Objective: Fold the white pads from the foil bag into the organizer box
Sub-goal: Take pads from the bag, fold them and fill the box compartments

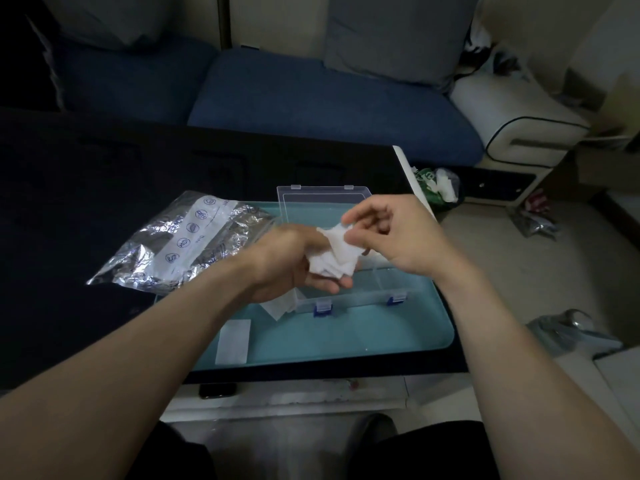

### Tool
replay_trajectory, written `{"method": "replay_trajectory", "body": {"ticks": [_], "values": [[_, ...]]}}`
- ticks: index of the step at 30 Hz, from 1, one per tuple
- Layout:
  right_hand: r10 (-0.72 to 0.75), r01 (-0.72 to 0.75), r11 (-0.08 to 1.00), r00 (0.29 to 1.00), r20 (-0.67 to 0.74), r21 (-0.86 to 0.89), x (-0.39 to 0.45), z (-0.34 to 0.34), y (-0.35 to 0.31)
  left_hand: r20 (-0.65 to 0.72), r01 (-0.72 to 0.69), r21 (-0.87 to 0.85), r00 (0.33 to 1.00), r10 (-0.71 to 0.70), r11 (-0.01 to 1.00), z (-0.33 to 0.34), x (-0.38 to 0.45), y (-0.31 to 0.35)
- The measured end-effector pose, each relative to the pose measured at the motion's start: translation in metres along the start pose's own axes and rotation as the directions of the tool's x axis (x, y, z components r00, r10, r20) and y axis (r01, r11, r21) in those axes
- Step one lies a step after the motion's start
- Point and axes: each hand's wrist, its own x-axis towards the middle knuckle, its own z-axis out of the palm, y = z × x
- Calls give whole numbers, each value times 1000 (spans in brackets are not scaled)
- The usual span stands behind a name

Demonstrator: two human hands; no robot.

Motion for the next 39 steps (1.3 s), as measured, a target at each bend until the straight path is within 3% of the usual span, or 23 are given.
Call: {"method": "replay_trajectory", "body": {"ticks": [5, 7, 9, 11, 14, 16, 20, 25, 30, 34, 39], "values": [[-104, 101, 994, 989, -108, -29, 4, 15, -4, 194, 123, -342, 979, -58, 931, -6, -1, 7], [-137, 135, 991, 986, -98, -22, 3, 22, -9, 195, 143, -382, 978, -71, 913, -5, -2, 9], [-122, 122, 993, 991, -52, -9, 1, 24, -13, 164, 122, -367, 984, -65, 922, -4, -1, 8], [-48, 49, 999, 995, 93, -3, -1, 21, -15, 158, 90, -346, 987, -37, 934, -4, 2, 7], [22, 14, 989, 971, 237, -150, -5, 24, -18, 171, 83, -349, 985, -23, 933, -4, 4, 5], [-22, 60, 980, 980, 198, -190, -6, 29, -19, 174, 92, -304, 984, -39, 948, -4, 6, 3], [-77, 90, 995, 970, 230, -46, -6, 31, -20, 182, 128, -156, 978, -99, 979, -3, 6, 0], [-76, 104, 987, 974, 215, -122, -6, 36, -21, 85, 48, -308, 996, -23, 950, 3, 10, 1], [-77, 105, 977, 985, 154, -183, -5, 30, -17, 149, 61, -211, 988, -29, 976, 3, 12, -5], [-46, 75, 990, 973, 227, -118, -8, 30, -16, 82, -2, -263, 996, 24, 965, 6, 16, -5], [-117, 137, 985, 977, 178, -106, -8, 26, -13, 241, 79, -153, 970, -40, 985, 7, 9, -1]]}}
